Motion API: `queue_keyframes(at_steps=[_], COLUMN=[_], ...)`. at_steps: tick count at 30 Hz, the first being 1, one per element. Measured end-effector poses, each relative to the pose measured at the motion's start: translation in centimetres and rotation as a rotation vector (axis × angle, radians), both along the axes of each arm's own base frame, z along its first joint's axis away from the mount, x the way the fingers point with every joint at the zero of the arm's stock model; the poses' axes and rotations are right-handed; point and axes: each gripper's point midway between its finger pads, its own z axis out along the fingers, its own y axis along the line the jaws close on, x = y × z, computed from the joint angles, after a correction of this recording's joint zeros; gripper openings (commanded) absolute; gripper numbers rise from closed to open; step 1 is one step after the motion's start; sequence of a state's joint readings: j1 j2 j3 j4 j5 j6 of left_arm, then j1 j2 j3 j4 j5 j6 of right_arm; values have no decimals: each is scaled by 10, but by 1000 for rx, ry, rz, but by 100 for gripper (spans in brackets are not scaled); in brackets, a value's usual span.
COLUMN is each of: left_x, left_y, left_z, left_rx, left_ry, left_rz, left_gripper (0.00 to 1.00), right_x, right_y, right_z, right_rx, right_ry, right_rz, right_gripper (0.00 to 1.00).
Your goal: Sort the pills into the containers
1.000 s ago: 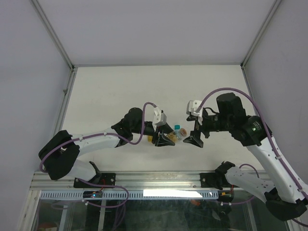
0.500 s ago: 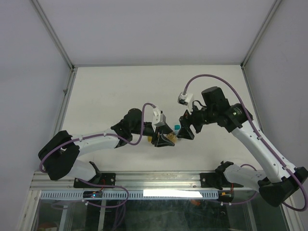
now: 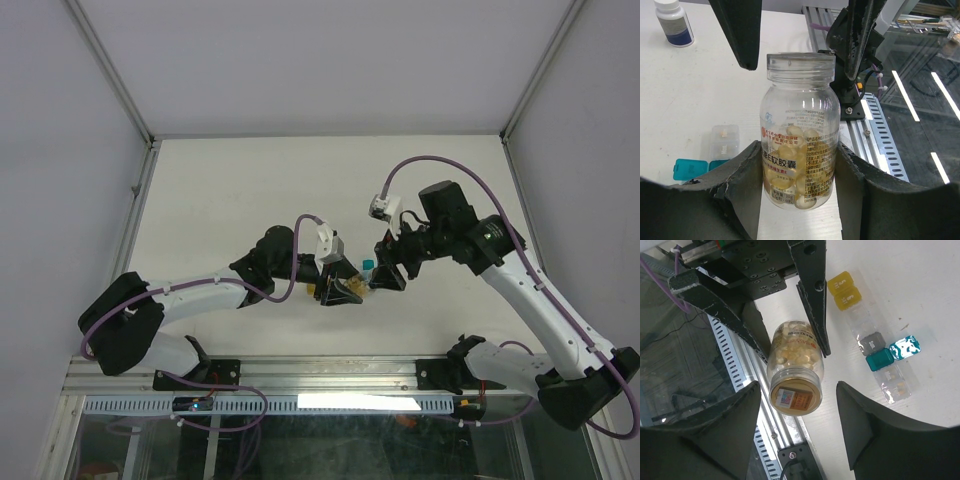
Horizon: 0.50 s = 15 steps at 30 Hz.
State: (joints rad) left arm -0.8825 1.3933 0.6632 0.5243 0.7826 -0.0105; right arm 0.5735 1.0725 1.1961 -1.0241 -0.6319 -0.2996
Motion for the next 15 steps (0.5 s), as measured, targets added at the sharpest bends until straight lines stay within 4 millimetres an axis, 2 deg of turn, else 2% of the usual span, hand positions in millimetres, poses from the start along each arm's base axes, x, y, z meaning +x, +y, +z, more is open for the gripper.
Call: queue_keyframes(at_steps=[8,15], left_x=[1,3], left_y=[0,0], left_z=[0,0], left_rx=[0,1], left_ry=[-1,-2], left_rz=[8,18], left_gripper=[0,0], right_x=[-3,-2], right_y=[0,1], right_z=[-1,-5], right_rx=[-1,-11], right_ry=[15,28], right_rz=[11,14], right_gripper=[64,56])
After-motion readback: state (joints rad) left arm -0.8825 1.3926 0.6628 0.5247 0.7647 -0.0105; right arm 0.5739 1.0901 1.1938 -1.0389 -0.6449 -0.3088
